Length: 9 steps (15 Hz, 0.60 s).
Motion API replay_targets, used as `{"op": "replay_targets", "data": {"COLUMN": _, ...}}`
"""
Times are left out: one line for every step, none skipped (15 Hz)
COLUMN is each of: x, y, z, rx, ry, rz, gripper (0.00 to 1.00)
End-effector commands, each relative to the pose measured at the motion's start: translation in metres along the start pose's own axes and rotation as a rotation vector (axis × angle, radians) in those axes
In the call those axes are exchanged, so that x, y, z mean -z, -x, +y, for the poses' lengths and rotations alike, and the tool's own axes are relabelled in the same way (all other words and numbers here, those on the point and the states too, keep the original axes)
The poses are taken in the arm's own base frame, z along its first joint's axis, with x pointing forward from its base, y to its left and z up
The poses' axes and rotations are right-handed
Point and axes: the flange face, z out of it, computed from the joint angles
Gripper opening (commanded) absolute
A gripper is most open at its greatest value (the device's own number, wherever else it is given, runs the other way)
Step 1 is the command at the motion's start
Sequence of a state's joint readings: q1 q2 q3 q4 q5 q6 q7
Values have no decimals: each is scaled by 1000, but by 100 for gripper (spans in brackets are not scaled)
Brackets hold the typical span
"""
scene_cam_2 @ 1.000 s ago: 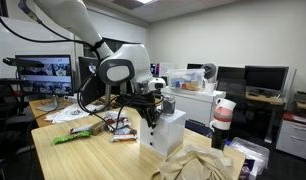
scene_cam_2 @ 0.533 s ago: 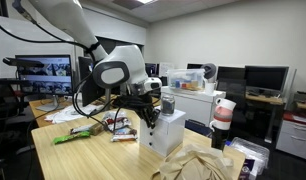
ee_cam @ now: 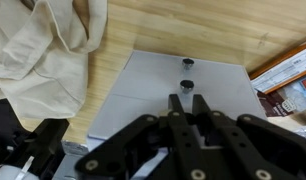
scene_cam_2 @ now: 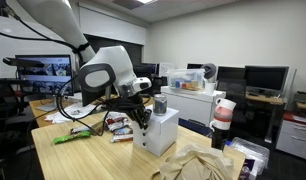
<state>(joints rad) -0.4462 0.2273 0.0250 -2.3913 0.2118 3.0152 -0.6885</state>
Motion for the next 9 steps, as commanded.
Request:
{"op": "replay_targets", "data": {"x": -16, "y": 46, "z": -29, "rx": 57, "ry": -50, "rz": -66, "gripper": 4}}
{"op": "replay_targets", "data": {"x": -15, "y": 49, "z": -30, "rx": 52, "ry": -49, "rz": -69, "gripper": 4}}
{"op": "replay_targets", "data": {"x": -14, "y": 50, "z": -30, "rx": 37, "ry": -52, "rz": -76, "gripper": 4}}
{"op": "replay_targets", "data": {"x": -14, "y": 52, "z": -31, "rx": 34, "ry": -51, "rz": -77, "gripper": 4}}
{"op": "replay_targets", "data": {"x": -13, "y": 53, "z": -31, "rx": 29, "ry": -49, "rz": -80, "gripper": 4}}
{"op": "replay_targets", "data": {"x": -13, "y": 52, "z": -30, "rx": 16, "ry": -56, "rz": -86, "gripper": 4}}
{"op": "replay_targets", "data": {"x": -12, "y": 48, "z": -27, "rx": -3, "ry": -60, "rz": -89, "gripper": 4}}
{"op": "replay_targets", "data": {"x": -10, "y": 43, "z": -23, "rx": -29, "ry": -65, "rz": -90, "gripper": 4}}
{"op": "replay_targets", "data": {"x": -5, "y": 34, "z": -17, "rx": -53, "ry": -68, "rz": -84, "gripper": 4}}
